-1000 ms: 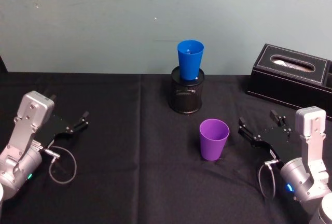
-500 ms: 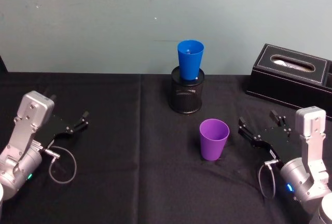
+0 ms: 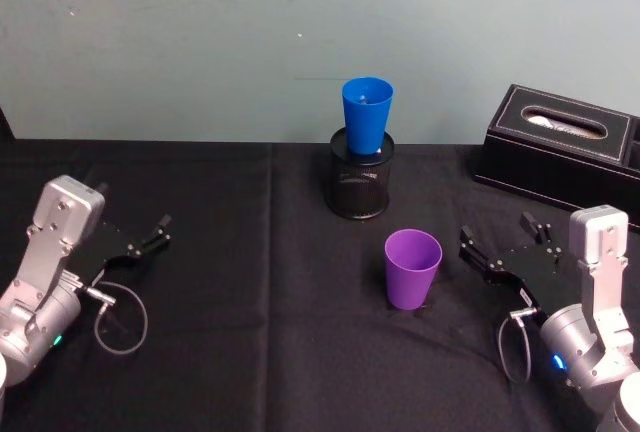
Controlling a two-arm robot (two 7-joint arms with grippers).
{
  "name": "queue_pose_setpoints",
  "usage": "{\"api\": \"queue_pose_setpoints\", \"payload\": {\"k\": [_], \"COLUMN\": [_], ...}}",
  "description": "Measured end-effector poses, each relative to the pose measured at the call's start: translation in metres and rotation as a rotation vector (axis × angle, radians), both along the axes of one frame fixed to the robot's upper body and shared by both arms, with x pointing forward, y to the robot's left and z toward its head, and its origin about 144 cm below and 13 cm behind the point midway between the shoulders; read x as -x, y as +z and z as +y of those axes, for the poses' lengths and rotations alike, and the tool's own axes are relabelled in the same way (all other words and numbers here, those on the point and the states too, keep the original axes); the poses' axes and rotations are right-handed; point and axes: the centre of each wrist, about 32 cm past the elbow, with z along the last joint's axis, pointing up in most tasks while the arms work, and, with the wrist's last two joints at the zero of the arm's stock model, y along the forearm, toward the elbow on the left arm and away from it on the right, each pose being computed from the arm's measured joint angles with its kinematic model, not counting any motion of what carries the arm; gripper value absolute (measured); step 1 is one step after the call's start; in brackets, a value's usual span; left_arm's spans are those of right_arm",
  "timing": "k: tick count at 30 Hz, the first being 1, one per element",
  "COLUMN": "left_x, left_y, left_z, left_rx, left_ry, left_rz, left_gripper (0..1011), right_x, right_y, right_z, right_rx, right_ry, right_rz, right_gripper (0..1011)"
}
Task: Pick up one cup with a gripper and tap it against the other cup.
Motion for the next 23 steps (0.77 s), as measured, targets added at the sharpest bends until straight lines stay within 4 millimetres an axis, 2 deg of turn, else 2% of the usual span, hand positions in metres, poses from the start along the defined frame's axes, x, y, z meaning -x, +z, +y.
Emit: {"api": "queue_pose_setpoints", "payload": {"k": [23], "left_x": [0.0000], "left_y": [0.0000], "left_z": [0.0000], "left_rx": [0.000], "left_ry": [0.000], "left_rz": [0.000], "left_gripper": [1011], "right_x": [0.0000], "right_y": [0.0000], "right_z": [0.0000], "right_rx": [0.000], "right_ry": [0.000], "right_rz": [0.000], "right_gripper": [1003]}}
